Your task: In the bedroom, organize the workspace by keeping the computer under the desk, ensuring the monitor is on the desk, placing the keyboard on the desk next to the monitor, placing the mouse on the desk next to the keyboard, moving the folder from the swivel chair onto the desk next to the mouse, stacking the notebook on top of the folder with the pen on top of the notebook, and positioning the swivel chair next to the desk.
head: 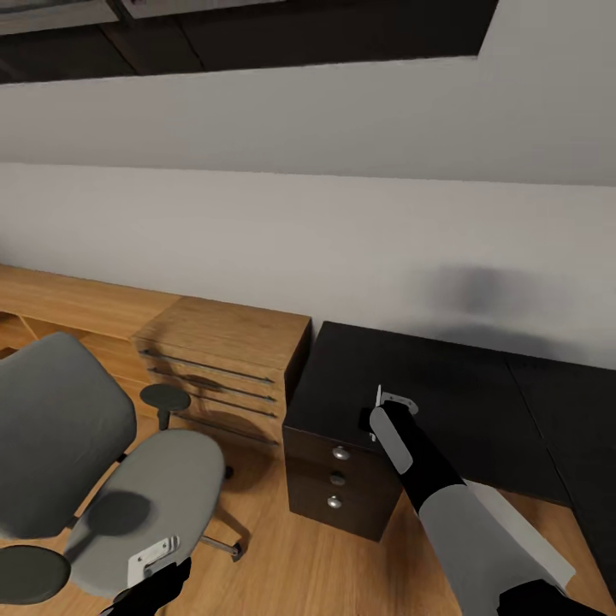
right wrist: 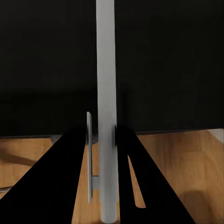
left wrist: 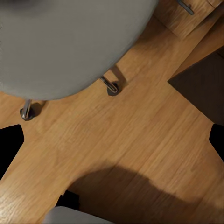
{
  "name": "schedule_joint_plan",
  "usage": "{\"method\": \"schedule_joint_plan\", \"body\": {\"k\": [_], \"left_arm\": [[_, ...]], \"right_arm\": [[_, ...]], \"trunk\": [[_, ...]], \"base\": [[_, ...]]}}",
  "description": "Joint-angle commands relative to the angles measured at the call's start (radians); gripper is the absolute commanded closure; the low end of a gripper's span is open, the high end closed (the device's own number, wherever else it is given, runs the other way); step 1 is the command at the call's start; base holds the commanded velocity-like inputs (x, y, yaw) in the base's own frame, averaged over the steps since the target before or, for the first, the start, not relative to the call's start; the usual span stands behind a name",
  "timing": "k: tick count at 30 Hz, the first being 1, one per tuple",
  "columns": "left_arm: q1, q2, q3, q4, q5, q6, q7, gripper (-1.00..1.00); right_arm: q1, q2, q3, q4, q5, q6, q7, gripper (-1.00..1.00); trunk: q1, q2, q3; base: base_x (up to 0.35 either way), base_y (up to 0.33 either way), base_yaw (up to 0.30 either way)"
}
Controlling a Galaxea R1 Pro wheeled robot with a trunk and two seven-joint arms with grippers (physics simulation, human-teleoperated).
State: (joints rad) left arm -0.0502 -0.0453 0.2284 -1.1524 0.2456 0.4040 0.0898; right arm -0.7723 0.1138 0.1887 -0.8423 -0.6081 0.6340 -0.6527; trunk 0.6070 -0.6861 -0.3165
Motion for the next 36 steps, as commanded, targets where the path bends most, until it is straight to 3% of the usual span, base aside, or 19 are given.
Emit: {"method": "schedule_joint_plan", "body": {"k": [1,4,12,16,23,28,31,33,36], "left_arm": [[0.0,-0.001,0.001,-0.002,0.011,0.006,0.005,-1.0],[0.0,-0.001,0.001,-0.001,0.011,0.006,0.005,-1.0],[0.0,-0.001,0.001,0.012,0.012,0.005,0.001,-1.0],[0.0,-0.001,0.0,0.038,0.012,0.002,-0.001,-1.0],[0.0,-0.001,0.0,0.046,0.012,0.0,-0.001,-1.0],[0.0,-0.001,0.002,0.063,0.012,0.0,-0.001,-1.0],[0.0,-0.001,0.001,0.066,0.012,0.0,-0.001,-1.0],[0.0,-0.001,0.0,0.066,0.012,-0.001,-0.001,-1.0],[0.0,-0.001,0.001,0.068,0.013,-0.001,-0.001,-1.0]], "right_arm": [[-0.001,-0.001,0.003,-0.001,-0.01,0.001,-0.01,1.0],[-0.001,-0.001,0.002,-0.001,-0.01,0.001,-0.01,1.0],[-0.001,-0.002,0.002,-0.008,-0.008,0.001,-0.016,1.0],[-0.001,-0.002,0.002,-0.038,-0.007,0.001,-0.054,1.0],[-0.001,-0.004,0.002,-0.042,-0.007,0.001,-0.063,1.0],[0.0,-0.049,0.002,-0.043,-0.015,0.002,-0.061,1.0],[0.001,-0.087,0.0,-0.05,-0.017,0.001,-0.06,1.0],[0.001,-0.128,0.001,-0.064,-0.018,0.0,-0.058,1.0],[0.001,-0.16,0.0,-0.071,-0.018,0.001,-0.058,1.0]], "trunk": [[-0.004,0.006,0.002],[-0.015,0.027,0.011],[-0.015,0.027,0.011],[-0.015,0.027,0.011],[-0.015,0.027,0.011],[-0.015,0.027,0.011],[-0.015,0.027,0.011],[-0.015,0.027,0.011],[-0.015,0.027,0.011]], "base": [[0.0,0.0,-0.004],[0.0,0.0,-0.002],[0.0,-0.026,-0.014],[0.0,-0.253,-0.215],[0.0,-0.1,-0.256],[0.0,-0.008,-0.259],[0.0,-0.001,-0.259],[0.0,0.0,-0.259],[0.0,0.0,-0.259]]}}
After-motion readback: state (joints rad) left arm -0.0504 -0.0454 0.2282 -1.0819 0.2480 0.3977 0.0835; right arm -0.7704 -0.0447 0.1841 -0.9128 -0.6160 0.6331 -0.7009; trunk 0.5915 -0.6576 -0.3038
